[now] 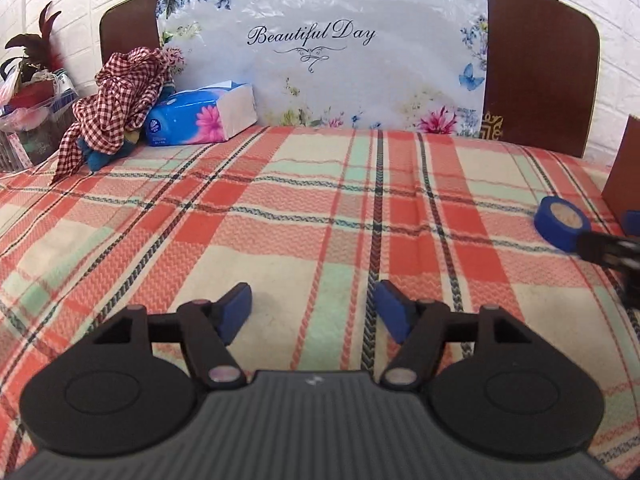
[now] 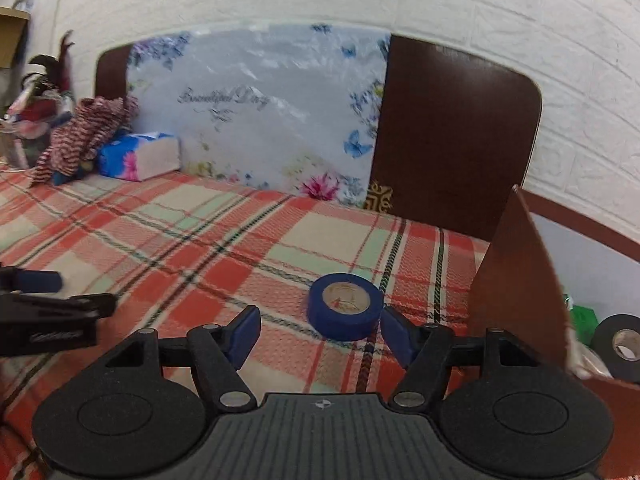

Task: Organize objects
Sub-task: 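Move both grippers to the blue tape roll and grasp it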

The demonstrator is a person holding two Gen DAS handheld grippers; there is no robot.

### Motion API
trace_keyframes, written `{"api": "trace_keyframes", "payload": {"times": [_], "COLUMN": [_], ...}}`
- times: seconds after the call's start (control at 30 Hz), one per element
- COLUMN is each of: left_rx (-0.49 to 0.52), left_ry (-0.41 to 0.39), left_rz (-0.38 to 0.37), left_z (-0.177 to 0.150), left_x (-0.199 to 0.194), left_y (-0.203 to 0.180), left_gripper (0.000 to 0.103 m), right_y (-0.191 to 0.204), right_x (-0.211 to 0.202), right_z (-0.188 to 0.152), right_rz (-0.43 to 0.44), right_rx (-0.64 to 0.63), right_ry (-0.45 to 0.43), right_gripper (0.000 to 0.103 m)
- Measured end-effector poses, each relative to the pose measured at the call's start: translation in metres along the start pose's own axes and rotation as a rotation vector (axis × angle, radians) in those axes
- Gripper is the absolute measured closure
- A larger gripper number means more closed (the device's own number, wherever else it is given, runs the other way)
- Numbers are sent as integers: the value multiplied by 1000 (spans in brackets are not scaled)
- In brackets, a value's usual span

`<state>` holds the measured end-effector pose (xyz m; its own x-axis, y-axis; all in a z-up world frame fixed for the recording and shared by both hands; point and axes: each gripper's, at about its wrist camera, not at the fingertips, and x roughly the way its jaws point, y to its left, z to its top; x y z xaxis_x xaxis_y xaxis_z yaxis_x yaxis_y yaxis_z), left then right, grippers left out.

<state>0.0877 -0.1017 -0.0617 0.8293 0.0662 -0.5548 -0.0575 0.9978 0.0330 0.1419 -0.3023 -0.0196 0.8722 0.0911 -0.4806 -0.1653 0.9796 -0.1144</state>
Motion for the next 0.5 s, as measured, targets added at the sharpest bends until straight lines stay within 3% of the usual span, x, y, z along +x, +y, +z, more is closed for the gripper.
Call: {"api": "trace_keyframes", "payload": {"times": [0.1, 0.13, 0.23, 0.37, 0.5], "left_rx": [-9, -14, -19, -17, 12], "left_ry": [-9, -10, -12, -12, 4], "left_rz": [-17, -21, -24, -22, -14], "left_z": [1, 0, -1, -1, 0], "left_x": [2, 2, 3, 2, 1], "left_y": [1, 1, 2, 2, -2], "left_gripper": [32, 32, 32, 32, 32], "right_y": [-10, -16, -23, -16, -26], "right_x": [40, 46, 36, -15, -90], "right_z": [2, 0, -3, -33, -77], "right_rz": [-39, -14, 30, 102, 131], "right_rx": [9, 33, 68, 30, 23], "right_ry": [96, 96, 98, 102, 111], "right_gripper": [40, 43, 48, 47, 47]}}
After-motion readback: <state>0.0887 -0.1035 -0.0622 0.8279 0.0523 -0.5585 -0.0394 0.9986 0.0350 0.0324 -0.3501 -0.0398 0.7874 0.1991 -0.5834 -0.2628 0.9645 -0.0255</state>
